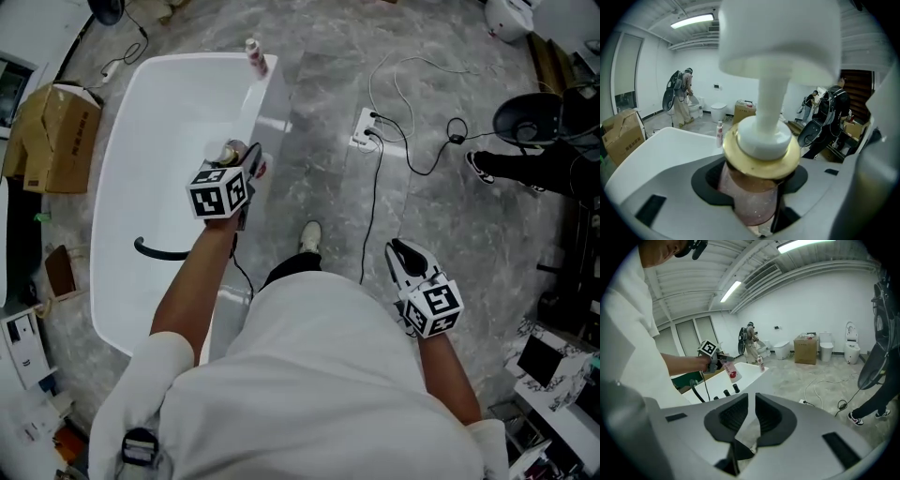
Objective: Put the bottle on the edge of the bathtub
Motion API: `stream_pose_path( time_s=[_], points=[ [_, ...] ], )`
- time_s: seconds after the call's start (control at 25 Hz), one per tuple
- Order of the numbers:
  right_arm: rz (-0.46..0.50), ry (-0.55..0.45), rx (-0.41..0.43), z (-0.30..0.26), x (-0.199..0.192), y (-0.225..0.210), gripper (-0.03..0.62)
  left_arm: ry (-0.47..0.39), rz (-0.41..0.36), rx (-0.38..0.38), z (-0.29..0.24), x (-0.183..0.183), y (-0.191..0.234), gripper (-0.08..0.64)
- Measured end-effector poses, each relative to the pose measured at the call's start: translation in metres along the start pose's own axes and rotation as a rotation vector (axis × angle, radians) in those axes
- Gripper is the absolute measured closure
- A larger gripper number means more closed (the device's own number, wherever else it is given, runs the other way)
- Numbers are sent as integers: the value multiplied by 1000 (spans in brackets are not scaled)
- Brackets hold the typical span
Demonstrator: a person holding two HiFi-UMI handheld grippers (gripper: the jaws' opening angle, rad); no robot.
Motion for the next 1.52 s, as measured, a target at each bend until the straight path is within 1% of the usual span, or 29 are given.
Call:
stream_pose_path(
  time_s=[0.32,0.52,0.72,0.92,1.12,1.36,1.52],
  points=[
    [-44,70,-44,-48,23,-6,534,26,44,65,-73,12,96,328],
    [-60,107,-58,-67,34,-5,535,39,75,102,-113,8,146,328],
    [-77,159,-87,-72,34,-13,535,51,102,153,-146,-2,185,328],
    [-97,205,-118,-74,30,-20,535,66,91,180,-176,-9,214,328],
    [-99,232,-133,-77,32,-23,535,86,73,211,-200,-17,234,328],
    [-98,264,-136,-82,34,-22,535,87,67,229,-216,-19,247,328],
    [-100,274,-136,-84,35,-21,535,71,72,245,-218,-18,250,327]
  ],
)
Point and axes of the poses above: the fingertips, and each gripper's own axes: z backward along the fingers, y to its left, x out of its top, the point moved 7 cm from there along z, backward along the fingers, and after that the axes turned 15 degrees about -x, right-handed, at the moved point
